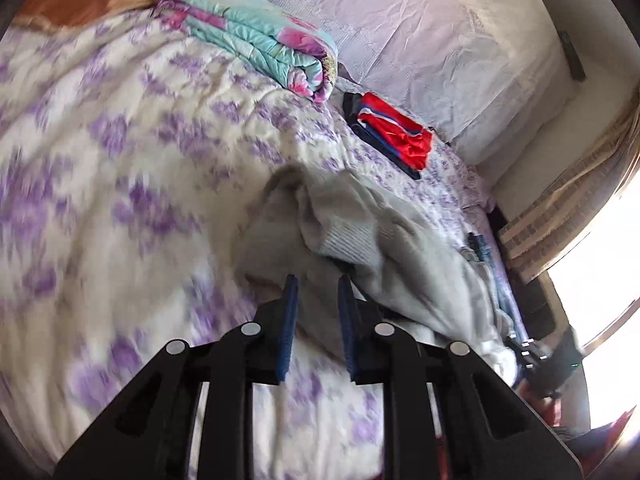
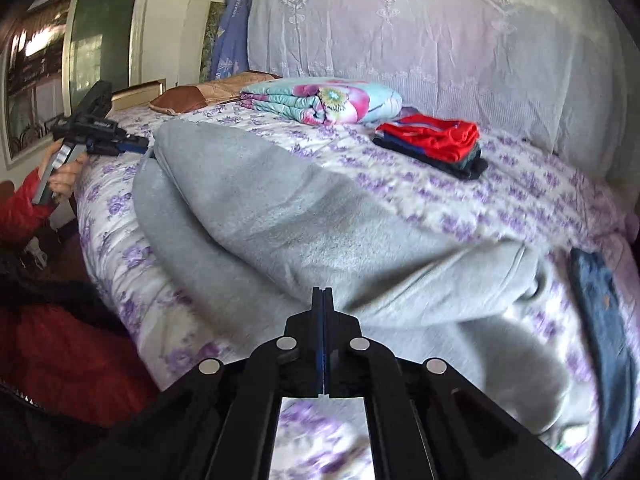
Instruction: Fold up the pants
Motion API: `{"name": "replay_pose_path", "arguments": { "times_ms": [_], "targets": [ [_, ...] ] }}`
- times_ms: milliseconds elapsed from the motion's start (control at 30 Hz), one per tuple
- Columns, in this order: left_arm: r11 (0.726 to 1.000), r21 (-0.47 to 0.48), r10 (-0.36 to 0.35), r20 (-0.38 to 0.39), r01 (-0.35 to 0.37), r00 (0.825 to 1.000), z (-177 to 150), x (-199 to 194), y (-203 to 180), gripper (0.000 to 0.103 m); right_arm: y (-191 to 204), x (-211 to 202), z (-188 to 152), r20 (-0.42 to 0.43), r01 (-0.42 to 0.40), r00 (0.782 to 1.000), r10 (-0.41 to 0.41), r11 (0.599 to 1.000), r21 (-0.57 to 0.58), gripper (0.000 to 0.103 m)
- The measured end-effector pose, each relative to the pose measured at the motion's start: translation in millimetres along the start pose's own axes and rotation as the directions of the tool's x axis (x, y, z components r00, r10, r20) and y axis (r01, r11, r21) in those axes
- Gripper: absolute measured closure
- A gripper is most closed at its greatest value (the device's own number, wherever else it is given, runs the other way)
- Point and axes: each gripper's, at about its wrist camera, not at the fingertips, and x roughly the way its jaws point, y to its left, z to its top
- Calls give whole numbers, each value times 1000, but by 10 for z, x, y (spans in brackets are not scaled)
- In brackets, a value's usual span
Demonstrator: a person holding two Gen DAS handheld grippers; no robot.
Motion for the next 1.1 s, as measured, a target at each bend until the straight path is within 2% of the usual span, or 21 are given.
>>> {"name": "replay_pose_path", "arguments": {
  "times_ms": [33, 67, 100, 133, 167, 200, 300, 367, 400, 500, 533, 600, 667, 733, 767, 833, 933, 1000, 1033, 1067, 1100],
  "targets": [
    [999, -8, -49, 6, 49, 999, -55, -58, -62, 84, 9, -5, -19, 7, 7, 1000, -8, 1000, 6, 103],
    [997, -10, -75, 13, 75, 997, -80, -89, -109, 73, -5, 2, -15, 9, 13, 1000, -13, 1000, 9, 103],
    [993, -17, -113, 26, 113, 993, -95, -126, -203, 58, -8, 14, -9, 4, 2, 1000, -2, 1000, 14, 103],
    [993, -37, -114, 40, 116, 993, -89, -137, -266, 28, 17, 1, -27, 9, -5, 1000, 5, 1000, 24, 102],
    [993, -62, -100, 53, 103, 994, -78, -135, -298, 20, 6, -8, -20, 23, -12, 1000, 11, 999, 42, 100],
    [990, -104, -87, 56, 93, 995, -31, -93, -323, 20, -10, -7, -4, 30, -32, 999, 30, 997, 64, 99],
    [972, -208, -112, -8, 108, 994, 103, 156, -275, 21, -49, 8, 1, 29, -69, 997, 66, 987, 145, 97],
    [959, -274, -89, -48, 72, 995, 151, 352, -222, 25, -188, 37, -7, 24, -122, 992, 120, 956, 265, 64],
    [956, -287, -83, -54, 64, 995, 161, 399, -220, 25, -246, 36, -20, 29, -136, 991, 134, 940, 313, 59],
    [958, -287, -39, -57, 21, 998, 224, 486, -264, 28, -414, -1, -62, 46, -182, 983, 180, 883, 432, 59],
    [960, -279, -23, -53, 7, 998, 255, 492, -285, 32, -458, -10, -80, 50, -188, 981, 186, 866, 464, 58],
    [961, -276, -8, -50, -6, 999, 306, 506, -304, 38, -600, -8, -113, 58, -211, 974, 217, 794, 570, 52],
    [958, -286, -6, -52, -9, 999, 322, 509, -261, 57, -694, 38, -150, 50, -210, 970, 237, 721, 661, 42],
    [956, -292, -19, -48, 4, 999, 306, 490, -177, 70, -696, 115, -137, 22, -196, 968, 248, 704, 683, 41],
    [955, -295, -48, -50, 31, 998, 283, 478, -137, 73, -687, 161, -113, 9, -184, 970, 244, 702, 688, 38],
    [955, -293, -55, -52, 38, 997, 239, 476, -109, 75, -700, 295, -69, -24, -164, 967, 255, 689, 706, 35],
    [962, -270, -47, -45, 33, 998, 214, 456, -144, 77, -754, 554, -91, -54, -162, 950, 307, 635, 756, 37],
    [964, -261, -56, -39, 44, 998, 229, 421, -170, 77, -775, 649, -164, -43, -163, 950, 309, 611, 775, 62],
    [965, -259, -62, -36, 51, 997, 245, 399, -182, 78, -795, 649, -196, -34, -158, 955, 293, 606, 780, 83],
    [965, -255, -68, -37, 56, 997, 269, 382, -195, 78, -826, 621, -222, -7, -169, 959, 283, 591, 789, 95],
    [965, -254, -73, -38, 61, 997, 291, 374, -204, 78, -851, 569, -225, 27, -192, 959, 281, 577, 794, 95]
  ]
}}
